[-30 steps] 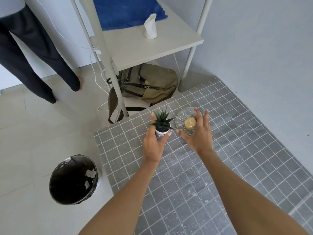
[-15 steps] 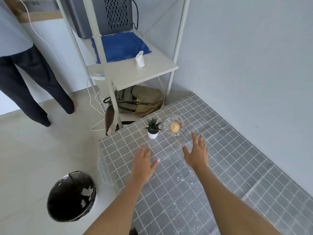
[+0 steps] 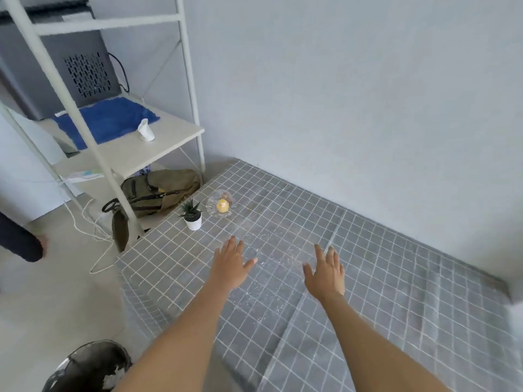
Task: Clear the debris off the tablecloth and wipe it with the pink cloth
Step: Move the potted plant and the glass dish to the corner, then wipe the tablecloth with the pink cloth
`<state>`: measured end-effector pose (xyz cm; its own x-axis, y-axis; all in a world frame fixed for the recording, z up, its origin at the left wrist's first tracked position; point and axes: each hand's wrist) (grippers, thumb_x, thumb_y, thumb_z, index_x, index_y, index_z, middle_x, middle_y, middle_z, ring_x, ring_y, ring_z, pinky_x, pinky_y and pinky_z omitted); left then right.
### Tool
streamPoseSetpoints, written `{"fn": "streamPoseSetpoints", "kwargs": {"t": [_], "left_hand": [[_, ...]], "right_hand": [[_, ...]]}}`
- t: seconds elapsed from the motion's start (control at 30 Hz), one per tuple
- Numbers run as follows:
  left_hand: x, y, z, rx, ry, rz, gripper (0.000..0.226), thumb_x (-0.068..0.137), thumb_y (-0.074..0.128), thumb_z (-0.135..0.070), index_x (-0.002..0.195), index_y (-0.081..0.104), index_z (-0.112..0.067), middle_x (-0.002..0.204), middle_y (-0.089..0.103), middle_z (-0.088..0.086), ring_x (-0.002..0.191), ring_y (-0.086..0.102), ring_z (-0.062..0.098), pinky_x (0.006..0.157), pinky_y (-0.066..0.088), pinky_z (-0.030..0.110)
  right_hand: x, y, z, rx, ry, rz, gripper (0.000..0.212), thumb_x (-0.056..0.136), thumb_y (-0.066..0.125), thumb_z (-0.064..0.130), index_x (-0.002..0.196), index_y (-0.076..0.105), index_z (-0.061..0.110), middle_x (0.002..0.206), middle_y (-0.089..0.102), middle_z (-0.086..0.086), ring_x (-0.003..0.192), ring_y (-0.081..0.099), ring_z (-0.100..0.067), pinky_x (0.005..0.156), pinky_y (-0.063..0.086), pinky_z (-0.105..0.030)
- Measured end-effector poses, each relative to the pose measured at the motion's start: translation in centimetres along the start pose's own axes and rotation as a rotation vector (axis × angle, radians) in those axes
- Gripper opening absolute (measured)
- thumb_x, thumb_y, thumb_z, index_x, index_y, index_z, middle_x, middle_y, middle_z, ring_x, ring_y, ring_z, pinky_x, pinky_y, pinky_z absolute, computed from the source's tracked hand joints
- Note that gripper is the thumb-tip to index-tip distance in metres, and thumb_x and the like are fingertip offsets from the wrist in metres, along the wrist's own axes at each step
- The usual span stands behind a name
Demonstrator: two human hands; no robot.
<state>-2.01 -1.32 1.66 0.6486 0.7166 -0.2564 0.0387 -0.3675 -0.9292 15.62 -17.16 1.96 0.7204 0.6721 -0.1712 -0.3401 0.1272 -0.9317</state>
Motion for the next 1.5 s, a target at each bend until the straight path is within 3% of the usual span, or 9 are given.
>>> {"fn": "streamPoseSetpoints", "kwargs": {"t": [0.43, 0.8, 1.2, 1.5], "left_hand": [[-3.3, 1.5, -8.2, 0.148, 0.423, 0.13, 0.071, 0.097, 0.03, -0.054, 0.151, 0.013, -0.011, 0.16, 0.003, 0.011, 0.147, 0.004, 0.026, 0.118, 0.012, 0.048], [-9.8, 6.8, -12.4, 0.173, 0.587, 0.245, 0.068, 0.099, 0.031, -0.05, 0.151, 0.013, -0.011, 0.16, 0.003, 0.011, 0.147, 0.005, 0.026, 0.119, 0.012, 0.045], [-17.4, 14.5, -20.6, 0.134, 0.567, 0.315, 0.067, 0.099, 0.036, -0.045, 0.151, 0.011, -0.01, 0.16, 0.002, 0.013, 0.147, 0.003, 0.027, 0.119, 0.009, 0.041], [-23.2, 20.4, -27.1, 0.161, 0.669, 0.332, 0.074, 0.098, 0.038, -0.044, 0.152, -0.001, -0.012, 0.159, -0.009, 0.009, 0.147, -0.007, 0.023, 0.12, -0.001, 0.041]], "right_hand": [[-13.0, -1.3, -8.2, 0.084, 0.397, -0.129, 0.062, 0.102, 0.036, 0.041, 0.155, 0.008, 0.023, 0.162, -0.002, -0.011, 0.149, -0.004, -0.027, 0.12, 0.005, -0.044], [-23.0, 0.5, -12.6, 0.092, 0.581, -0.128, 0.062, 0.102, 0.036, 0.041, 0.154, 0.008, 0.024, 0.162, -0.002, -0.01, 0.149, -0.005, -0.026, 0.12, 0.005, -0.045], [-28.4, 0.0, -23.2, 0.041, 0.548, -0.014, 0.063, 0.102, 0.031, 0.045, 0.155, 0.002, 0.027, 0.162, -0.007, -0.01, 0.148, -0.007, -0.026, 0.119, 0.0, -0.044], [-32.3, 0.9, -30.8, -0.04, 0.409, 0.114, 0.07, 0.099, 0.037, 0.049, 0.154, -0.002, 0.029, 0.162, -0.011, -0.008, 0.149, -0.008, -0.025, 0.119, 0.0, -0.042]]}}
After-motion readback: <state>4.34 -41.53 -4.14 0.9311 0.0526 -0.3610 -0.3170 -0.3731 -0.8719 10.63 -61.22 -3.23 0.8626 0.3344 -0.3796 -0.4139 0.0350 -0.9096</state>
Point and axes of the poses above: each hand's wrist, its own x-axis towards the middle knuckle, its own y-axis out of the palm, z = x × y
